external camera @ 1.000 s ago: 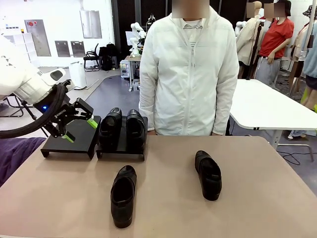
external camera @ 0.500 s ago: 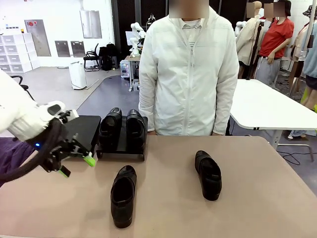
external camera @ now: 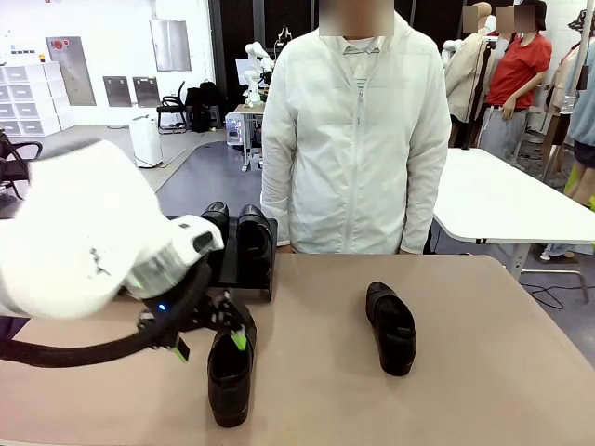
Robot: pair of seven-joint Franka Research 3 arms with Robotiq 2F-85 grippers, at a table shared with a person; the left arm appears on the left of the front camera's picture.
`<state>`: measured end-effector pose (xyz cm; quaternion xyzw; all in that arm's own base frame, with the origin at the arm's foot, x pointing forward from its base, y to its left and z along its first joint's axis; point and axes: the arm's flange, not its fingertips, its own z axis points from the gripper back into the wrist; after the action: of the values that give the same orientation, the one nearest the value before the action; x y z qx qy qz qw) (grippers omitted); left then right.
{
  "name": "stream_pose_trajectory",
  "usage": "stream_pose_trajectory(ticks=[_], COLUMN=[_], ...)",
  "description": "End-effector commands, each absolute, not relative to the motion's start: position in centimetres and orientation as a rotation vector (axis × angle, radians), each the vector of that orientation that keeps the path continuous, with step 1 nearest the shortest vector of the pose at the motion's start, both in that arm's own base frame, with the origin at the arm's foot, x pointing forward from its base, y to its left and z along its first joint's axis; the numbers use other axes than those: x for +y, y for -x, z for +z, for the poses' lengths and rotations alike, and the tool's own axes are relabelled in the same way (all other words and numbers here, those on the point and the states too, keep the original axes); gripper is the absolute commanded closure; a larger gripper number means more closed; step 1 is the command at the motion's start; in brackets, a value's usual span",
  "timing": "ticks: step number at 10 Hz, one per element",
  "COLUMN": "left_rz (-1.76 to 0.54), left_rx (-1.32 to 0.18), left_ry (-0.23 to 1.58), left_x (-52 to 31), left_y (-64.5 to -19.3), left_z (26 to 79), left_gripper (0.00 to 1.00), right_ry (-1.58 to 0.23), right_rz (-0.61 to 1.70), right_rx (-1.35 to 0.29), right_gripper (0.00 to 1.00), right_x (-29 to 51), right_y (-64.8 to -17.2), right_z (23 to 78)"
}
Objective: Organize the shoes by placing them on the stand.
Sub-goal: Place the Shoe from the middle of the table onto the Shoes Stand.
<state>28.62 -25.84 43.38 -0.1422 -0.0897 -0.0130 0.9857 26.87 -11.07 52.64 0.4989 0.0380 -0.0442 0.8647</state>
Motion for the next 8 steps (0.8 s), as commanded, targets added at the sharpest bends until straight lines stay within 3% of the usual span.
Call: stream_pose_trajectory(ticks=[1, 3, 5, 8], left_rz=[-0.024, -0.064, -0.056, -0.088], left_rx=[-0.149, -0.241, -0.164, -0.256], left_ry=[0.218, 0.244, 0.242, 0.212], left_x=[-28.2, -29.6, -28.3, -33.0], left_y=[-31.0, -32.0, -30.0, -36.1], left_z=[42.0, 42.0, 41.4, 39.5], left_gripper=[0.00, 0.00, 0.00, 0.00], right_ry=[-1.057, -1.057, -1.057, -1.057], right_rz=[-0.068, -0.068, -0.068, -0.068], right_rx=[0.067, 0.067, 0.067, 0.067], right_gripper=[0.00, 0.00, 0.00, 0.00], right_x=[-11.3, -11.3, -11.3, -11.3], right_y=[-26.9, -26.9, -26.9, -26.9], right_z=[52.9, 52.9, 52.9, 52.9])
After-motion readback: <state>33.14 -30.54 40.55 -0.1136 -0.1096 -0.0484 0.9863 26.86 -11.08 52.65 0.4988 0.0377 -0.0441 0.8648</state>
